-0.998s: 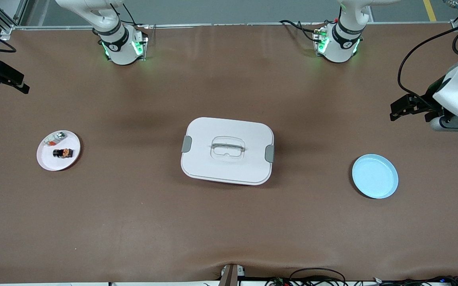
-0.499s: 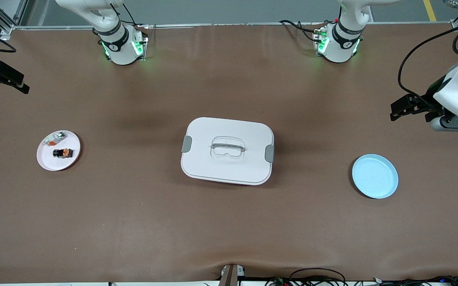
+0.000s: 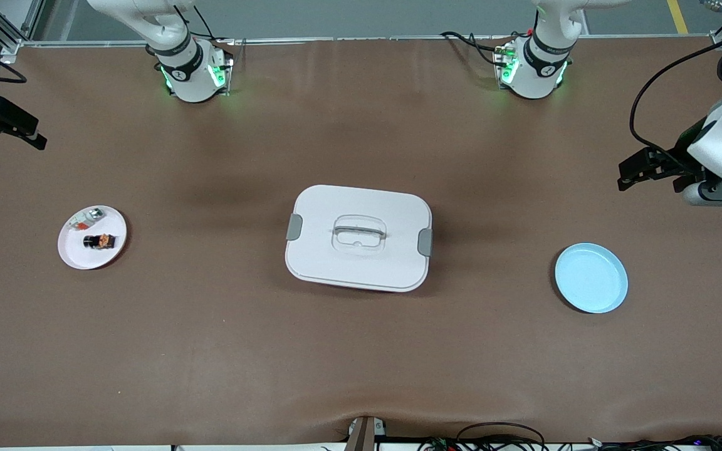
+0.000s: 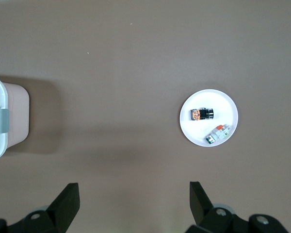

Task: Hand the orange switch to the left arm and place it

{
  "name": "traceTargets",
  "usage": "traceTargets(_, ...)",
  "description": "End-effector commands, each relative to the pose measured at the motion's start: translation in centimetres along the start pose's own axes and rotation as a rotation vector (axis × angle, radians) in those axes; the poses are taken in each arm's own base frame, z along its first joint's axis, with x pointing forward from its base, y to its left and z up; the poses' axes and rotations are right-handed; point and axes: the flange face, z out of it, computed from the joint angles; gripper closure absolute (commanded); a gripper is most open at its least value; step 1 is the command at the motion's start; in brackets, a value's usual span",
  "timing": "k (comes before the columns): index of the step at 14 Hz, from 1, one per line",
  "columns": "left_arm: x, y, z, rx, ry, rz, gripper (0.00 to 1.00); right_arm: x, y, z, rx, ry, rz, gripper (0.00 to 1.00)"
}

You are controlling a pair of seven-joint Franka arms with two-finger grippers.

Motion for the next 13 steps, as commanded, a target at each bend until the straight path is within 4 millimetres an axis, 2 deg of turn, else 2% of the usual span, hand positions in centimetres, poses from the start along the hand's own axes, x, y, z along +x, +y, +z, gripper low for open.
traceTargets(1,-0.23,-0.33,-0.75,0.017,0.003,0.017,0.00,-0.18,-0.14,-0.69,-0.024,0.013,0.006,0.00)
traceTargets(13,-0.19,-0.77,-1.12,0.019,0.011,0.012,0.00,0.07,0.54,-0.90,-0.028,0.039,0.012,0.00)
